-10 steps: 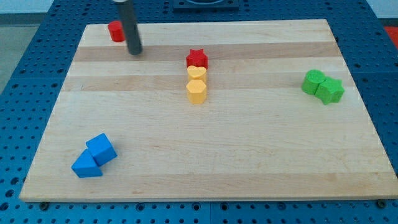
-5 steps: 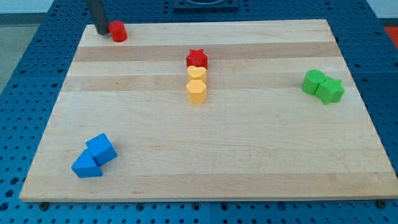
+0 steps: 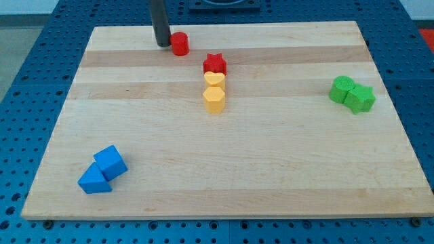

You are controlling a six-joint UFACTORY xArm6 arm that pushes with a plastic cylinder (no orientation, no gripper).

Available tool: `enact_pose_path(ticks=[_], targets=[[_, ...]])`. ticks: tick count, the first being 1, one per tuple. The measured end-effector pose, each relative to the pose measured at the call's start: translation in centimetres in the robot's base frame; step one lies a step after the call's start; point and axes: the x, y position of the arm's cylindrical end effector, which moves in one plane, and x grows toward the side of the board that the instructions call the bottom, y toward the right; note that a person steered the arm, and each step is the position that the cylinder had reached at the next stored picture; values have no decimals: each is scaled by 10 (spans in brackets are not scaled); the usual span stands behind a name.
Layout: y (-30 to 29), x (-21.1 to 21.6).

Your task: Push the red circle to the right of the red star

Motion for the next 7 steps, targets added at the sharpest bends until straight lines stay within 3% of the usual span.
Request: enact_pose_path(ticks=[2, 4, 7], targets=[[19, 10], [85, 5], [102, -45]])
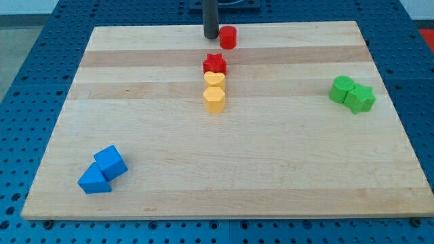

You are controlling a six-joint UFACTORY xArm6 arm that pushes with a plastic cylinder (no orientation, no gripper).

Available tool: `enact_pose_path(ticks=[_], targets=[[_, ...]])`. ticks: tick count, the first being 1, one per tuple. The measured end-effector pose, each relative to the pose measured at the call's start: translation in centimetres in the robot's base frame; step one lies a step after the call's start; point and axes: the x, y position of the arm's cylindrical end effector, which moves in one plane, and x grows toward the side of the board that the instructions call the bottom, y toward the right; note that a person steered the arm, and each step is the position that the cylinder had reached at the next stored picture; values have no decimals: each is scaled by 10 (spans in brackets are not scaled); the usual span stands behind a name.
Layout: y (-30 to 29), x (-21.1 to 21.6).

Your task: Push the red circle to the right of the red star

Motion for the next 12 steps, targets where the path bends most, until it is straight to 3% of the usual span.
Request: enact_pose_path(ticks=[3, 9, 12], targets=[[51, 23], [61, 83], [62, 71]])
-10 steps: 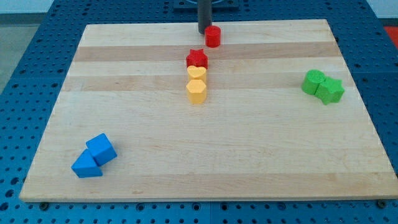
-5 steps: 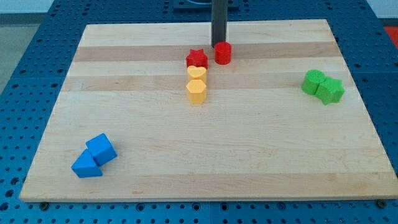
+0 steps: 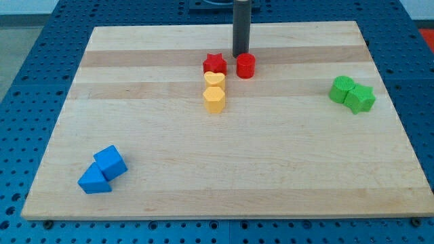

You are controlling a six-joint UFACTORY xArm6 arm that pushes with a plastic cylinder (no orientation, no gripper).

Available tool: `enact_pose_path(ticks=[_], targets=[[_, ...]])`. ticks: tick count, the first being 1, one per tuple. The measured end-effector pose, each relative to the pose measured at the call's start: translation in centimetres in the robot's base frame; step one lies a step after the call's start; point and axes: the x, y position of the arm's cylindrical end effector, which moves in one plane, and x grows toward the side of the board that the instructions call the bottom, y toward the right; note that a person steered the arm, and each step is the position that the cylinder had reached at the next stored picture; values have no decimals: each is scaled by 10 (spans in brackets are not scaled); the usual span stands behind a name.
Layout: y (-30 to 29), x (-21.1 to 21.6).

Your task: Push the red circle to the right of the red star

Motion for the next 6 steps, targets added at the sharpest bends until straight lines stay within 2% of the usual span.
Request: enact_pose_path(ticks=[1, 3, 4, 6], targets=[[17, -8], [71, 19], [75, 40], [51, 49]])
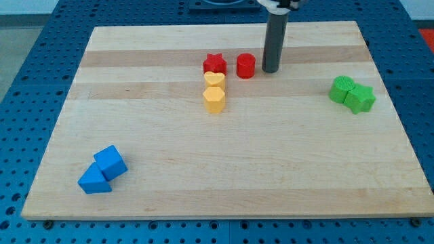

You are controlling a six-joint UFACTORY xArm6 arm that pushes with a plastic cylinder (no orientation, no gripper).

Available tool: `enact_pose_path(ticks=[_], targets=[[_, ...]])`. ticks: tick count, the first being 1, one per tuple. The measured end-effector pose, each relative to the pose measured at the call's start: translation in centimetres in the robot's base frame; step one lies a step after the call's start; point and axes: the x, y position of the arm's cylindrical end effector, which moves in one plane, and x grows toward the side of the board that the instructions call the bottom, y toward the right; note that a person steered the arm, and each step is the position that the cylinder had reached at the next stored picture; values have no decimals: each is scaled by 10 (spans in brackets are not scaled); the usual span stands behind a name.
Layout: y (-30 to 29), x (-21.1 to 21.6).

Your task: Push the red circle to the right of the red star

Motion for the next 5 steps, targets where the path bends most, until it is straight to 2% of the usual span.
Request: enact_pose_path(ticks=[4, 5], targets=[[-24, 0], [9, 0]])
